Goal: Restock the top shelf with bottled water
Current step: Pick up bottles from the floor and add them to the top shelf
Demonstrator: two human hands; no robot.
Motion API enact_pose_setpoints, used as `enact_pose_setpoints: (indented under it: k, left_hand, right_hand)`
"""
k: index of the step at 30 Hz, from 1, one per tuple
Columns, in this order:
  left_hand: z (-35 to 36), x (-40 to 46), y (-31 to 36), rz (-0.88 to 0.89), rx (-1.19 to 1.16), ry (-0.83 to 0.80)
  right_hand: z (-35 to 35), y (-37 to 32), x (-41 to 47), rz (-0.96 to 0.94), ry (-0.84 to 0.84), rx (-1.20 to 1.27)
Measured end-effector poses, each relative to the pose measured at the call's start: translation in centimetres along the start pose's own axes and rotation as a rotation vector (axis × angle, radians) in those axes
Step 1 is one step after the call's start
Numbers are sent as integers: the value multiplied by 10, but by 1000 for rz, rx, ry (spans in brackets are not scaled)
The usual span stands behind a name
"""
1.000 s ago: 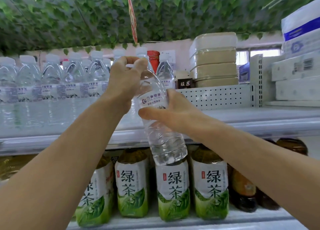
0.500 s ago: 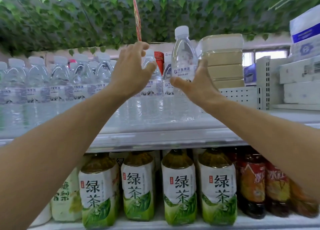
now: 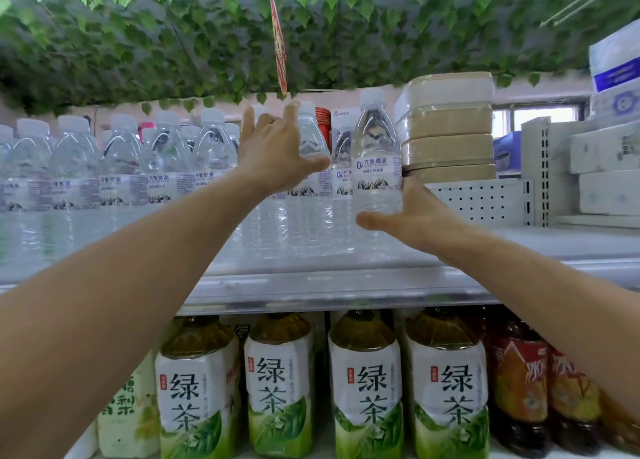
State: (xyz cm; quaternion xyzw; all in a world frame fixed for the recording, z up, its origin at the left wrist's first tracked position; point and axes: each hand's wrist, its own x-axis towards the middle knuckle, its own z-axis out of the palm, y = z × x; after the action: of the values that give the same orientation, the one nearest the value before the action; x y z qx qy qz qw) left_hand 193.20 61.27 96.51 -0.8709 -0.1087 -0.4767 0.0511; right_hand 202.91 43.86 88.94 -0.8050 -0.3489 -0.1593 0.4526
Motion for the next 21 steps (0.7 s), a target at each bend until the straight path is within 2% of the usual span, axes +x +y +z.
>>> enact_pose_setpoints:
  k: [10, 21]
  left_hand:
    - [-5, -4, -2, -6, -161, -42]
    - [-2, -9, 3, -41, -206, -24]
  right_hand:
    - [24, -14, 4, -22, 15, -89]
    - [30, -12, 7, -5, 32, -69]
